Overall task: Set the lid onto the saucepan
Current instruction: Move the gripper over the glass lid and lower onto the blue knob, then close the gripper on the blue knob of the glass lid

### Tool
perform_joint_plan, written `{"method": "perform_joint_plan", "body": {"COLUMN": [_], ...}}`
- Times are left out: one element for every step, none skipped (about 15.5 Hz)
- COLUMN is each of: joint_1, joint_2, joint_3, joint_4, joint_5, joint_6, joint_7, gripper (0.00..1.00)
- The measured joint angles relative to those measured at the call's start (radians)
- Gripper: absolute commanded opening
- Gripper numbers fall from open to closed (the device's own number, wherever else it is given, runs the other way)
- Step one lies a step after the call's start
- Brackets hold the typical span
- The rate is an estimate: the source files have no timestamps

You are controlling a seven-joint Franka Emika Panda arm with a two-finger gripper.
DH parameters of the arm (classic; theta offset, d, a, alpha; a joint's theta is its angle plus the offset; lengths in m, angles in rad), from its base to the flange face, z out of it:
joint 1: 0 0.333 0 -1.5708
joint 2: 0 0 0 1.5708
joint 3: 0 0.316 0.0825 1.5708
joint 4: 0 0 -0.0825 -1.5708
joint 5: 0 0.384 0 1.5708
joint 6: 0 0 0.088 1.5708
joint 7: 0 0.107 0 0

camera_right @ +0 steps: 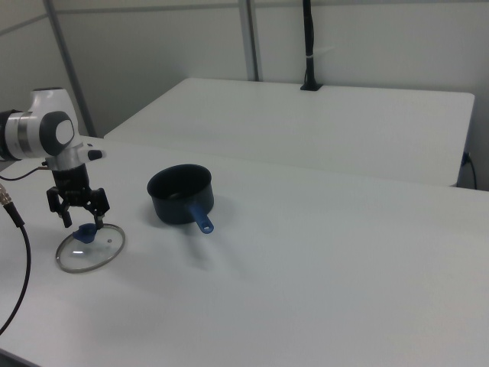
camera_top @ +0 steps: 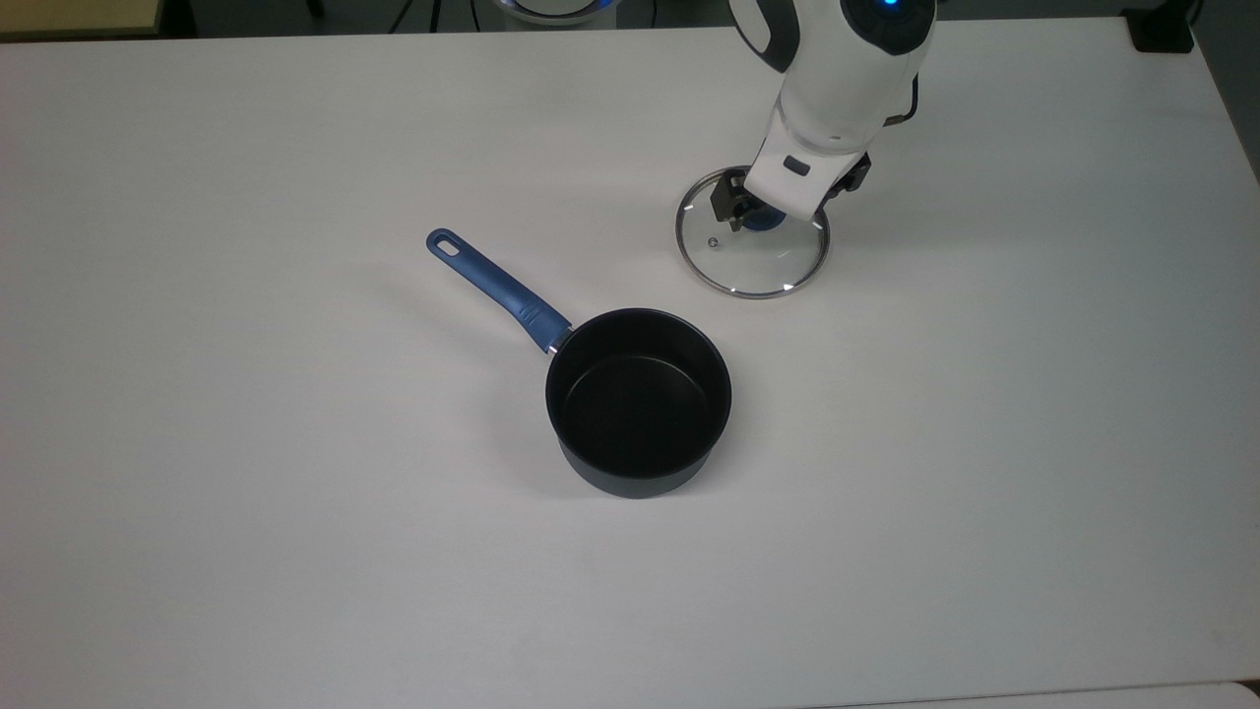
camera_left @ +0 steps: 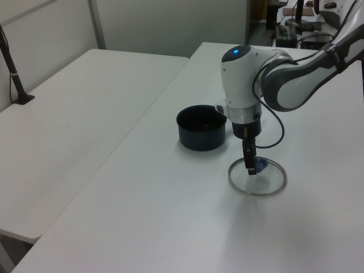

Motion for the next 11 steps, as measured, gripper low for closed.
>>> {"method": "perform_joint_plan", "body": {"joint_1": [0.000, 0.000, 0.000, 0.000, 0.000, 0.000, -0.001, -0.001, -0.002, -0.003, -0.004], "joint_2": [0.004, 0.007, 0.010, 0.011, 0.012, 0.012, 0.012, 0.012, 0.012, 0.012, 0.012], "joint_3": [0.000, 0.000, 0.000, 0.000, 0.000, 0.000, 0.000, 0.000, 0.000, 0.000, 0.000], "joint_4": [0.000, 0.000, 0.000, 0.000, 0.000, -0.001, -0.002, -0.003, -0.003, -0.003, -0.003], "joint_5": [0.000, -0.002, -0.003, -0.003, -0.003, -0.004, -0.004, -0.004, -0.004, -0.004, -0.004], "joint_6": [0.000, 0.000, 0.000, 0.000, 0.000, 0.000, 0.000, 0.000, 0.000, 0.000, 0.000], "joint_7": [0.000, 0.000, 0.000, -0.001, -0.001, -0.003, -0.006, -0.012, -0.017, -0.021, -0.025], "gripper": [0.81, 0.78, 0.76, 0.72, 0.70, 0.68, 0.68, 0.67, 0.67, 0.66, 0.66]}}
